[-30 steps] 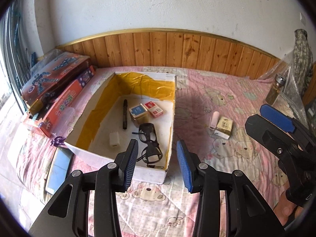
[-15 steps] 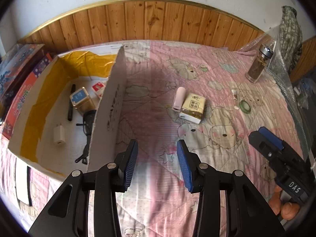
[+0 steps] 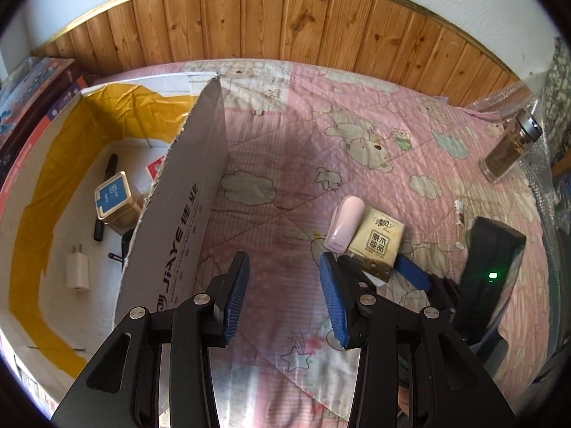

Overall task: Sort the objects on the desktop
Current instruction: 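Grasp the pink cylinder with the left tool while the right tool grasps the beige tissue pack, then lift the pink cylinder and tissue pack with both tools toward the cardboard box, then bring the pink cylinder and tissue pack with both tools over the box opening, then open the left tool to drop the pink cylinder while the right tool releases the tissue pack, then move both open tools away from the box toward the green tape and small bottle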

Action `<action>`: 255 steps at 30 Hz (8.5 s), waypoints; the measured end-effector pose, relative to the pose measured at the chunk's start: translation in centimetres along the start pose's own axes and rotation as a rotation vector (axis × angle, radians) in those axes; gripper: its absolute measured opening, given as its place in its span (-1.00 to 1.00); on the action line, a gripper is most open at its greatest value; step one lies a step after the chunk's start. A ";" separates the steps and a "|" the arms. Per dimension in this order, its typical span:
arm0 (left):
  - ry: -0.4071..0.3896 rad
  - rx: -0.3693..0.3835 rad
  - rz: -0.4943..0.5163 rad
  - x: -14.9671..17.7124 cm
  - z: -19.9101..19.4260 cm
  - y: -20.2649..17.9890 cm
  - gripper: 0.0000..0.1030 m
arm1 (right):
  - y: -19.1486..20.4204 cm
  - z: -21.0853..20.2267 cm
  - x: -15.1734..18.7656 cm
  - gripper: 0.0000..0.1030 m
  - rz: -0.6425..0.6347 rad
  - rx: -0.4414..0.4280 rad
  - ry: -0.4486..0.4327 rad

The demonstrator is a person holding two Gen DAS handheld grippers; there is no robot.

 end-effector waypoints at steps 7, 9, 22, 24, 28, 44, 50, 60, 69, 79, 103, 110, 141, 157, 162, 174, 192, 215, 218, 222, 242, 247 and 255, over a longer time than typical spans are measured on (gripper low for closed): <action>0.070 0.063 0.033 -0.6 4.5 -2.4 -0.15 | -5.1 -0.2 -0.9 0.29 -0.054 0.151 0.053; 0.100 0.075 0.038 -0.7 6.4 -3.2 -0.15 | -7.6 -0.6 -0.9 0.27 -0.021 0.156 0.059; 0.065 0.078 0.077 -1.8 12.2 -5.0 -0.22 | -7.4 2.3 -4.2 0.25 -0.291 0.114 0.065; 0.054 0.079 0.091 -1.8 12.2 -5.0 -0.44 | -7.6 2.1 -4.3 0.04 -0.282 0.111 0.054; 0.072 0.107 0.052 -2.1 12.0 -4.3 -0.45 | -8.6 0.8 -4.0 0.03 -0.166 0.061 0.040; 0.004 0.090 0.083 2.1 2.5 -3.2 -0.46 | -4.1 -7.4 1.6 0.03 -0.041 0.032 -0.036; -0.047 0.104 0.089 3.8 -1.9 -2.3 -0.46 | -2.3 -10.3 3.9 0.03 -0.032 0.035 -0.053; -0.129 0.125 0.085 6.0 -8.0 0.0 -0.46 | 1.2 -14.6 6.4 0.03 -0.051 0.044 -0.094; -0.177 0.137 0.071 8.2 -12.1 3.0 -0.46 | 4.8 -16.8 8.1 0.03 -0.080 0.052 -0.116; -0.187 0.157 0.032 10.3 -14.3 6.5 -0.46 | 8.5 -18.0 10.0 0.03 -0.119 0.053 -0.116; -0.229 0.192 -0.140 11.1 -17.4 15.3 -0.46 | 17.2 -20.3 9.0 0.03 -0.261 -0.002 -0.168; -0.256 0.174 -0.206 10.2 -18.2 18.7 -0.46 | 20.1 -20.2 7.8 0.03 -0.328 -0.029 -0.190; -0.305 0.110 -0.295 2.7 -17.5 26.4 -0.46 | 25.4 -15.7 0.3 0.03 -0.497 -0.065 -0.151; -0.203 0.172 -0.276 -1.6 -12.8 26.4 -0.46 | 26.1 -10.4 -5.4 0.03 -0.552 -0.035 -0.067; -0.132 0.210 -0.275 -1.3 -10.6 25.6 -0.46 | 26.1 -8.4 -7.6 0.03 -0.576 -0.009 -0.037; -0.044 0.216 -0.232 -1.1 -7.7 23.7 -0.46 | 26.2 -3.1 -12.2 0.03 -0.595 0.009 0.067; 0.101 0.197 -0.190 -1.0 -4.0 22.3 -0.46 | 26.4 3.2 -15.7 0.03 -0.631 0.022 0.226; 0.321 0.263 -0.214 -1.4 -0.4 23.3 -0.46 | 27.8 12.8 -16.4 0.03 -0.761 0.143 0.436; 0.337 0.271 -0.225 -1.7 -0.2 23.8 -0.46 | 27.6 13.8 -16.4 0.03 -0.757 0.168 0.459; 0.346 0.281 -0.223 -2.0 0.0 24.0 -0.46 | 26.6 14.8 -16.6 0.04 -0.716 0.195 0.487; 0.270 0.208 -0.180 -1.4 -3.9 23.3 -0.26 | 23.7 7.0 -17.7 0.34 -0.456 0.091 0.414; 0.158 0.113 -0.108 -1.1 -7.5 21.8 -0.26 | 23.7 2.4 -16.6 0.34 -0.475 0.032 0.371; 0.001 0.011 0.019 0.4 -13.0 18.6 -0.26 | 24.6 -6.5 -13.7 0.39 -0.553 0.012 0.213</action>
Point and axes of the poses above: each gripper's, at about its wrist camera, not at the fingertips, and z roughly the way its jaws point, y to its left, x to its underside, the point moved 2 cm from there along z, roughly the way its jaws point, and after that the axes turned 6 degrees about -z, right-handed, at the moved point
